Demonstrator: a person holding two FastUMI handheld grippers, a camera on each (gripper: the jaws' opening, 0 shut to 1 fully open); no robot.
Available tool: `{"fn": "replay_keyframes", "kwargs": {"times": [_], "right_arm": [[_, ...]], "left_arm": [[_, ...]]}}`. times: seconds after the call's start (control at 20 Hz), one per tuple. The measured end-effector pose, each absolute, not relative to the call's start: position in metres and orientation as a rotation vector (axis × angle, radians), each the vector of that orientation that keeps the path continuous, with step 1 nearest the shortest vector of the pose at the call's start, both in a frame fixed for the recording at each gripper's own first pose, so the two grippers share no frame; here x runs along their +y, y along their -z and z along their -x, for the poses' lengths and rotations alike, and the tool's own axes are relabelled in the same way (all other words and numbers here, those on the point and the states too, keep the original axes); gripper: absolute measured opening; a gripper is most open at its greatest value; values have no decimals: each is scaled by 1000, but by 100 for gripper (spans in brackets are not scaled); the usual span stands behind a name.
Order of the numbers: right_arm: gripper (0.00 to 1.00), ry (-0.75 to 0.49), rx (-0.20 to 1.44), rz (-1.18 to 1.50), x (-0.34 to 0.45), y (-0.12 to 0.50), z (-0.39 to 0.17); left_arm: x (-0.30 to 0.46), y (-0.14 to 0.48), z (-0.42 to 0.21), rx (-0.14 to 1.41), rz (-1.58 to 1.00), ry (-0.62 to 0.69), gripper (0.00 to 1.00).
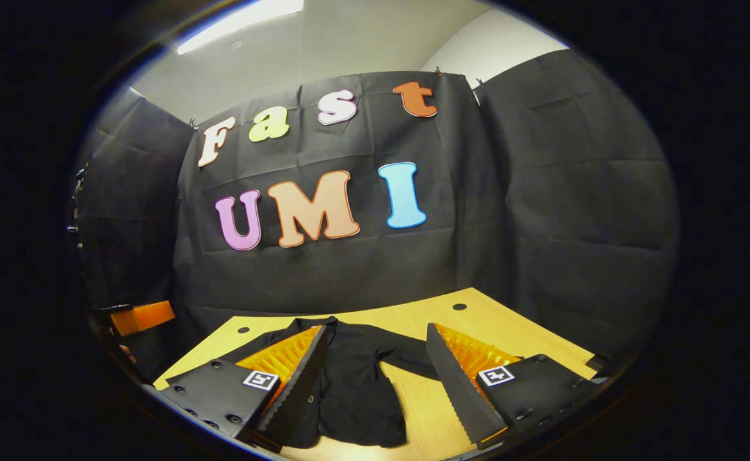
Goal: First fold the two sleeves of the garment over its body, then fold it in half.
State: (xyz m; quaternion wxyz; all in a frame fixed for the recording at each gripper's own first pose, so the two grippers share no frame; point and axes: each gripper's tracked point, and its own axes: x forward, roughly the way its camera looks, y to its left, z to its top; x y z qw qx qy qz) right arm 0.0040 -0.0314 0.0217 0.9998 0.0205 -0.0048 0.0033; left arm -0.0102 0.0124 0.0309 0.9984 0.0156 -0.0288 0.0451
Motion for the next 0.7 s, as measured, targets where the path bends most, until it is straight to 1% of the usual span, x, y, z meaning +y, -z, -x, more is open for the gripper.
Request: {"fn": "replay_keyframes", "kwargs": {"times": [0.05,0.1,0.3,0.35,0.4,0.5,0.55,0.7], "right_arm": [[92,-4,-12,-51,-34,-25,-4],[97,0,-15,-56,-38,-26,-4],[97,17,-12,-33,-47,-29,-5],[92,7,-8,-40,-44,-28,-6],[92,-6,-1,-50,-41,-27,-7],[100,-15,12,-40,-42,-23,-10],[97,-14,16,-31,-44,-22,-11],[97,-20,25,-41,-45,-23,-13]], "left_arm": [[16,-30,11,-54,-32,-98,91],[18,-30,12,-52,-32,-105,91],[26,-28,15,-46,-32,-129,92],[27,-27,16,-44,-32,-132,92],[27,-26,16,-42,-34,-134,92],[29,-23,18,-32,-41,-138,92],[30,-22,20,-31,-42,-143,92],[29,-15,22,-17,-25,-144,92]]}}
